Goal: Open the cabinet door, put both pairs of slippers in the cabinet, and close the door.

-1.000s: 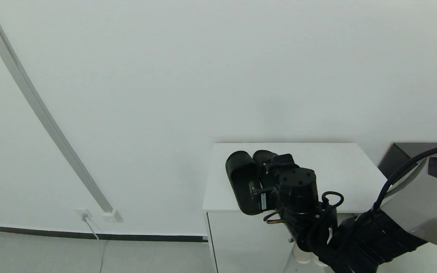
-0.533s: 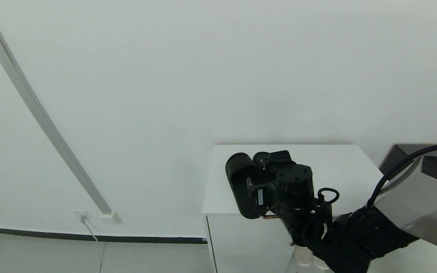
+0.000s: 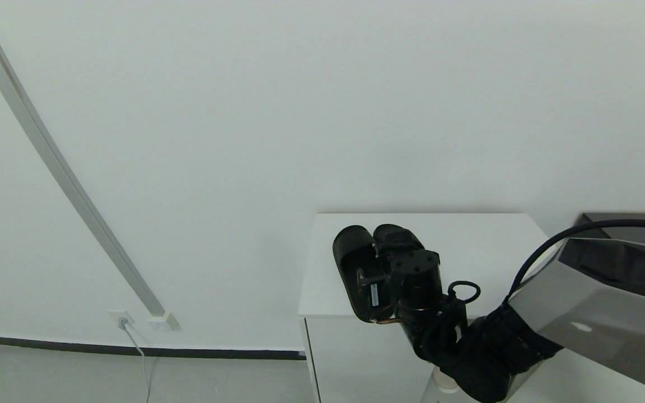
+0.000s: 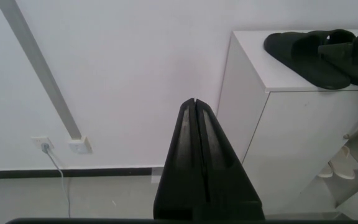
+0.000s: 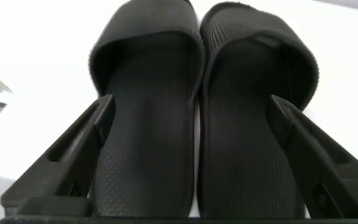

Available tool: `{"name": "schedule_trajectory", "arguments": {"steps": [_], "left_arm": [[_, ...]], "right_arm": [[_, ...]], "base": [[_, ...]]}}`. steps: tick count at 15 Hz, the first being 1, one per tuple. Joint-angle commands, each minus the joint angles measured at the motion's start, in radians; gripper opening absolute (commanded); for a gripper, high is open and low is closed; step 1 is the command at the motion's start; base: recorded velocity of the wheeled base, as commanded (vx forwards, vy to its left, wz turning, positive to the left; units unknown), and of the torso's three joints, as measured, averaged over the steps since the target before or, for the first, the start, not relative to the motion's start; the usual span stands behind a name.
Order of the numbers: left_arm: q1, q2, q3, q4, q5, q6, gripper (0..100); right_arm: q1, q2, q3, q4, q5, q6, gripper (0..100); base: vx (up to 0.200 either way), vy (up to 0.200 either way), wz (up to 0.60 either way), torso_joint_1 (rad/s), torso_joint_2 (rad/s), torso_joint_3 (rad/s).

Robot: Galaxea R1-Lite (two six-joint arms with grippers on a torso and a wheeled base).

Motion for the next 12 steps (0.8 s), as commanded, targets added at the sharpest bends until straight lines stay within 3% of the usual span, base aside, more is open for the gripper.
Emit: {"name": "schedule_trajectory", "arguments": {"steps": [1,12], "left_arm": [[0.0,0.001,0.0,0.0,0.0,0.0,0],[0.0,0.001,0.0,0.0,0.0,-0.002,0]], "right_arm": [[-0.014,0.057,-0.033,0.0,0.0,0.002,100],[-0.103,0.235,-0.279,0.006,0.016,0.002,100]], "base": [[0.0,0.0,0.0,0.0,0.0,0.0],[0.0,0.0,0.0,0.0,0.0,0.0]]}}
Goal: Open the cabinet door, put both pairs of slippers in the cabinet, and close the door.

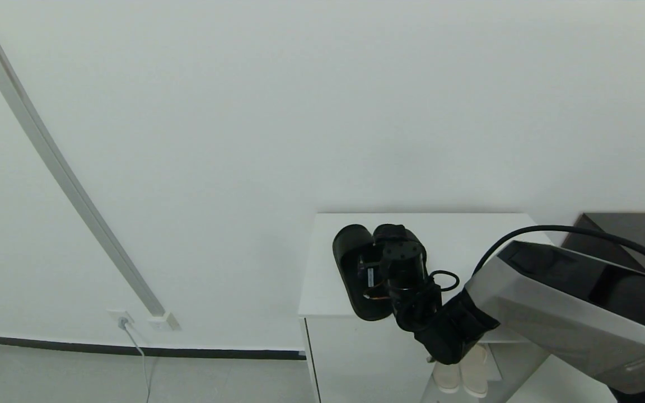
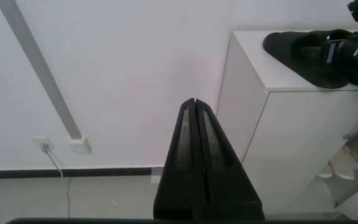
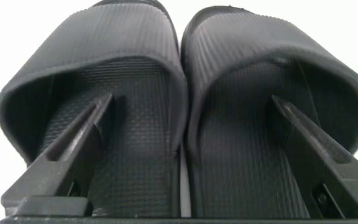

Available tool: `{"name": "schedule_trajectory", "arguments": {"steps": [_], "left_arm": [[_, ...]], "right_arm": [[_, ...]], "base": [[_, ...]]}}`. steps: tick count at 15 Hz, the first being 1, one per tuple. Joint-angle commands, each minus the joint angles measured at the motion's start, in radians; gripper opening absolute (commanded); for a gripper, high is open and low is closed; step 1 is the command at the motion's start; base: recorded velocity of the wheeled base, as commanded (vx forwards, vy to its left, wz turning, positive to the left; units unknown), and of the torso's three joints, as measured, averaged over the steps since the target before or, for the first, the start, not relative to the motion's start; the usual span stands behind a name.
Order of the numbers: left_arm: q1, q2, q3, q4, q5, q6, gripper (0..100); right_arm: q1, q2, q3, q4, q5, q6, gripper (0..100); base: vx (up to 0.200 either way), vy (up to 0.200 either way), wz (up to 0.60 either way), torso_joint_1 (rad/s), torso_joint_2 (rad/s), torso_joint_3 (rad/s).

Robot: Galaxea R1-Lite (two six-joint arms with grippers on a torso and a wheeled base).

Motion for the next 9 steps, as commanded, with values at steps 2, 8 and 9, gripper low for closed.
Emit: {"name": "schedule_trajectory", "arguments": {"steps": [2,8,9], "left_arm": [[0.0,0.001,0.0,0.0,0.0,-0.001,0],[0.0,0.001,0.0,0.0,0.0,-0.001,0],[0.0,0.001,0.0,0.0,0.0,-0.001,0]], "right_arm": [[-0.006,0.027,-0.026,-0.002,-0.002,0.0,100],[-0.007,0.023,-0.036,-0.002,-0.002,-0.003,0],[-0.007,0.011,-0.031,-0.003,-0.001,-0.001,0]], "base": [[0.0,0.0,0.0,0.0,0.0,0.0],[0.0,0.0,0.0,0.0,0.0,0.0],[0.0,0.0,0.0,0.0,0.0,0.0]]}}
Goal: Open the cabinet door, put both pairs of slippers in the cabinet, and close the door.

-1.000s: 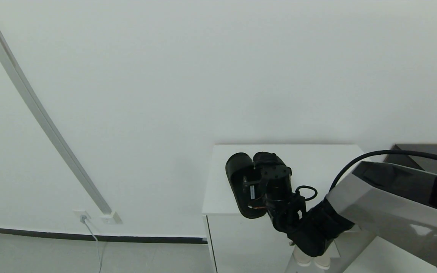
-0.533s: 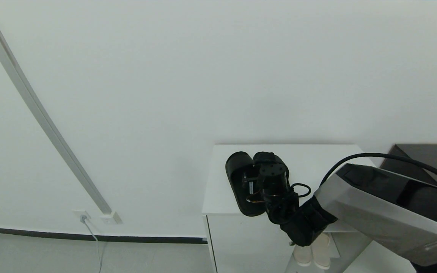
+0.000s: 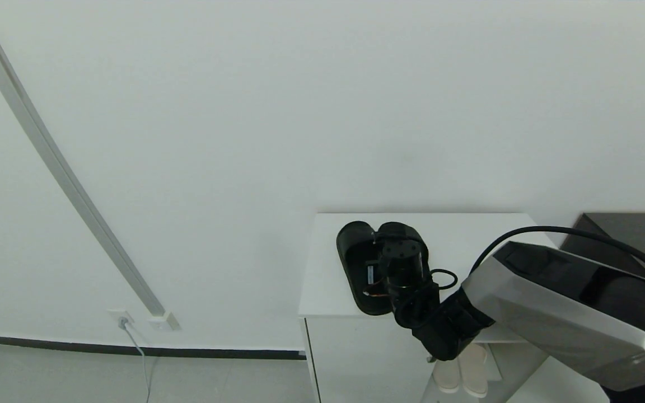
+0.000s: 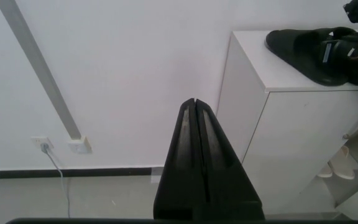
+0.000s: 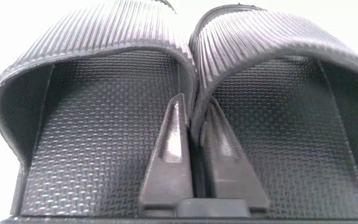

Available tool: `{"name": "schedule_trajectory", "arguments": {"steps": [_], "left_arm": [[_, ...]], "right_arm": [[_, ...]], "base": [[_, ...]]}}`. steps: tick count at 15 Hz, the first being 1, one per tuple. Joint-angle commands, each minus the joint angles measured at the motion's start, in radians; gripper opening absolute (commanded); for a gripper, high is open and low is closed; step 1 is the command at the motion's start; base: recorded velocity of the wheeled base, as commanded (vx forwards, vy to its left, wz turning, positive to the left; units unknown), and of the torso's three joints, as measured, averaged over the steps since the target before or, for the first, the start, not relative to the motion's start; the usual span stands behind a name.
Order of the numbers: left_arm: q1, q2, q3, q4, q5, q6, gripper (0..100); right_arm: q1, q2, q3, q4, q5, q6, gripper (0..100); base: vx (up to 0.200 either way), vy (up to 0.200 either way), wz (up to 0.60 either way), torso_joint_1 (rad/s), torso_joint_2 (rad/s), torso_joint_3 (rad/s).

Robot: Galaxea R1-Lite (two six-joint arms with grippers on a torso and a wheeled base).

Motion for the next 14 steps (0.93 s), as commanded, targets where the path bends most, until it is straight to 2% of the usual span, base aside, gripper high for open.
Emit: {"name": "schedule_trajectory", "arguments": {"steps": [1,3,4,7,9,11,14], "left_arm": [[0.0,0.001,0.0,0.0,0.0,0.0,0],[0.0,0.001,0.0,0.0,0.0,0.0,0],[0.0,0.001,0.0,0.0,0.0,0.0,0],[0.0,0.001,0.0,0.0,0.0,0.002,0],[0.0,0.001,0.0,0.0,0.0,0.002,0],[0.0,0.001,0.0,0.0,0.0,0.002,0],[0.0,0.001,0.0,0.0,0.0,0.002,0]], "right_arm": [[0.002,-0.035,0.016,-0.001,0.001,0.001,0],[0.01,-0.111,0.068,-0.003,0.013,0.002,0],[0.03,-0.19,0.142,-0.001,0.061,0.002,0],[0.079,-0.37,0.315,0.0,0.119,-0.001,0],[0.108,-0.486,0.432,0.0,0.197,-0.001,0],[0.131,-0.65,0.581,0.003,0.334,-0.001,0],[0.139,-0.749,0.653,0.005,0.405,-0.004,0]], "base": [[0.0,0.0,0.0,0.0,0.0,0.0],[0.0,0.0,0.0,0.0,0.0,0.0],[0.0,0.0,0.0,0.0,0.0,0.0],[0.0,0.0,0.0,0.0,0.0,0.0],[0.0,0.0,0.0,0.0,0.0,0.0],[0.0,0.0,0.0,0.0,0.0,0.0],[0.0,0.0,0.0,0.0,0.0,0.0]]}}
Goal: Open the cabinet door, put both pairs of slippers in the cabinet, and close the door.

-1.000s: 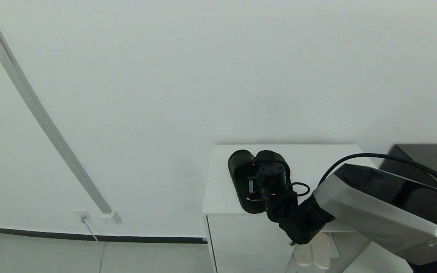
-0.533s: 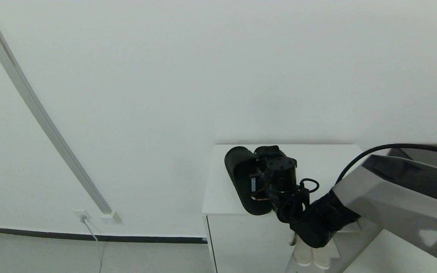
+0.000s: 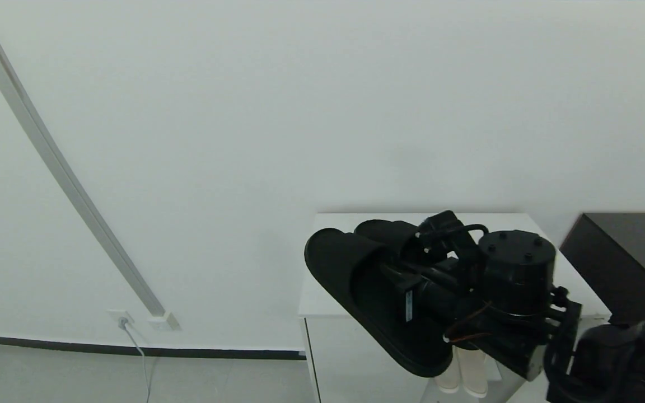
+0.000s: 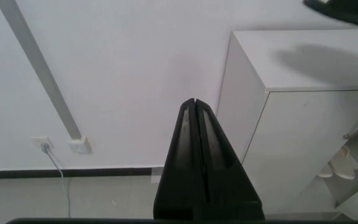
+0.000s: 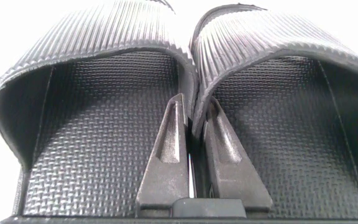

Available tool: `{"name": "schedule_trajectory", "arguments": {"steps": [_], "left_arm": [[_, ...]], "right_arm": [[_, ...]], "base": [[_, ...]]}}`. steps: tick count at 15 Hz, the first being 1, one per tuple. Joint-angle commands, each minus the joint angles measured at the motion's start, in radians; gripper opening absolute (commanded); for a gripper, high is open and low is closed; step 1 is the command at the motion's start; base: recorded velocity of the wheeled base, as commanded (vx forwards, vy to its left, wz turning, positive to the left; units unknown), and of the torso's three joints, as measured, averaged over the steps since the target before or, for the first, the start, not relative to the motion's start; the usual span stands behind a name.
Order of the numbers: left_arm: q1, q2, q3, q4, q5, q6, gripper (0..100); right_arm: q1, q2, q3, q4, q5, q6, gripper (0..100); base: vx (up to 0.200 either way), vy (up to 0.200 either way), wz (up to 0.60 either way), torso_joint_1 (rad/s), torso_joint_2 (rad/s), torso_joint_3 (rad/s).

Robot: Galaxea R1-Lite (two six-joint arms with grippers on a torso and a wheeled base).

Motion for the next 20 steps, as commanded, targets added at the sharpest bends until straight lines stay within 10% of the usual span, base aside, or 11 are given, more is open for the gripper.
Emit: {"name": "schedule_trajectory", "arguments": {"steps": [1,5,20], "left_arm": [[0.0,0.001,0.0,0.0,0.0,0.0,0],[0.0,0.001,0.0,0.0,0.0,-0.001,0],[0.0,0.001,0.0,0.0,0.0,-0.001,0]], "right_arm": [[0.009,-0.127,0.065,-0.006,0.018,-0.05,0],[0.004,-0.195,0.103,-0.009,0.016,-0.252,0],[-0.003,-0.195,0.109,-0.011,0.019,-0.249,0]], "base": [[0.0,0.0,0.0,0.0,0.0,0.0],[0.0,0.0,0.0,0.0,0.0,0.0],[-0.12,0.0,0.0,0.001,0.0,0.002]]}}
